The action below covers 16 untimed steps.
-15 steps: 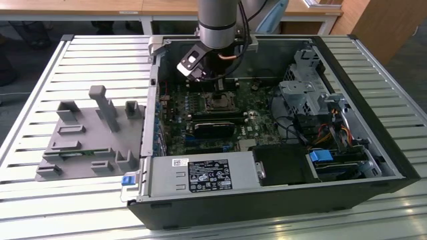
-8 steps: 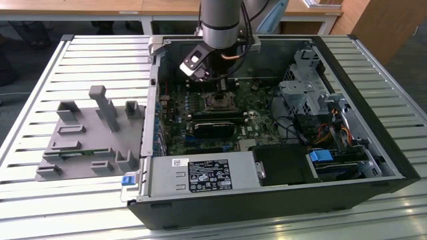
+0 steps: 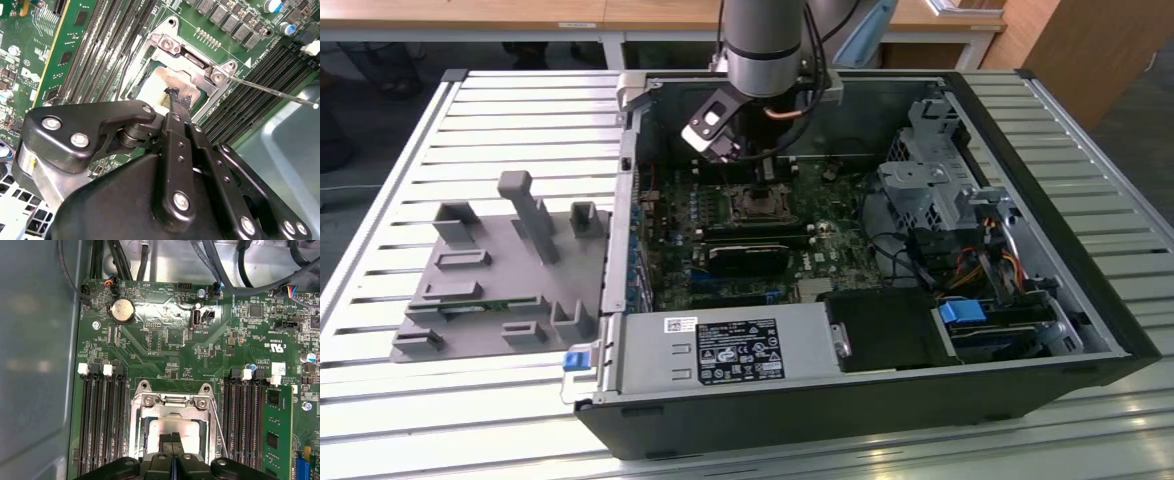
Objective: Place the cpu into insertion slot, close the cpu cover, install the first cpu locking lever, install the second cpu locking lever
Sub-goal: 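Close the cpu cover, then install the first cpu locking lever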
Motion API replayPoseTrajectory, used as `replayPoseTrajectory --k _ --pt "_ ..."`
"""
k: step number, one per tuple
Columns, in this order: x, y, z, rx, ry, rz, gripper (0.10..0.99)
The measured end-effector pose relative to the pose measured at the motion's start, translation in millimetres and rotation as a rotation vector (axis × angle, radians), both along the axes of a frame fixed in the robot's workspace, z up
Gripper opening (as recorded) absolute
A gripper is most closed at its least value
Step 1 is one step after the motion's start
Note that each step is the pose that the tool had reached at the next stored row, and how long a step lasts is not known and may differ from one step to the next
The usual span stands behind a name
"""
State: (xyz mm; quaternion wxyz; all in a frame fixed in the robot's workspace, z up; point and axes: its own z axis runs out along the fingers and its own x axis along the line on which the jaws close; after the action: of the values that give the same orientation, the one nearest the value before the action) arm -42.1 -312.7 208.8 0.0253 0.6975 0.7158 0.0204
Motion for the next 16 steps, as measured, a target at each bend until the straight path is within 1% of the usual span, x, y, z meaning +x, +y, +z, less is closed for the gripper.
replayPoseTrajectory --k 11,16 --pt "1.6 0.0 0.2 0.001 0.0002 0.000 0.106" --pt "1.5 0.0 1.8 0.001 0.0004 0.000 0.106"
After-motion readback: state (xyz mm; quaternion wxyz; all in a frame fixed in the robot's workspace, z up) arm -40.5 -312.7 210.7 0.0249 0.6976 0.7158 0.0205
